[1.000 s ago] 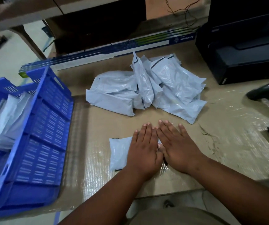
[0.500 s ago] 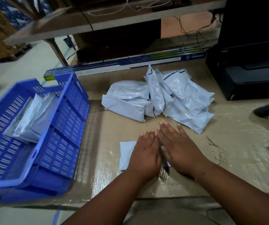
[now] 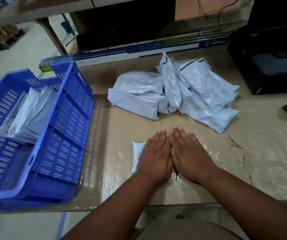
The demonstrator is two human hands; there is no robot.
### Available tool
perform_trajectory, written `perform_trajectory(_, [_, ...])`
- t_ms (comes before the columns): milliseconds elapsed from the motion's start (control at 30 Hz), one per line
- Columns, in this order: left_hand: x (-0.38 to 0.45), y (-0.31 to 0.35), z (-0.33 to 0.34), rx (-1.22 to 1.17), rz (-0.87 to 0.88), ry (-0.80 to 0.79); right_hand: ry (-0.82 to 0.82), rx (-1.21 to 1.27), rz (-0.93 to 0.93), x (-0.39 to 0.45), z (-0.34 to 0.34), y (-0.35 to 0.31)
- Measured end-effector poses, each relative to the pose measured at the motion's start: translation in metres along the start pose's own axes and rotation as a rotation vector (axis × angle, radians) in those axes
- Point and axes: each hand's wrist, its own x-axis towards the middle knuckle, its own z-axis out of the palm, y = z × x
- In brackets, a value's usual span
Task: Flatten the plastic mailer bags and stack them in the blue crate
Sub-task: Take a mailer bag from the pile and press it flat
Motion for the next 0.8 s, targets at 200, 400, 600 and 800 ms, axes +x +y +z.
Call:
perform_trajectory(200, [-0.003,0.0,-0.004,0.053,-0.014,-0.036,0.006,-0.015,-0.004,0.0,0.001,0.002])
perform_trajectory(400, [-0.011,-0.017,-0.008,0.104,-0.036,-0.071,0.004,-0.045,-0.016,-0.001,0.002,0.003])
perform_trajectory(600, [-0.024,-0.034,-0.021,0.17,-0.115,-0.107,0.004,-0.035,-0.022,-0.001,0.0,0.004])
perform_trajectory(800, [-0.038,-0.05,-0.033,0.223,-0.212,-0.15,0.002,-0.013,-0.022,-0.001,-0.003,0.003])
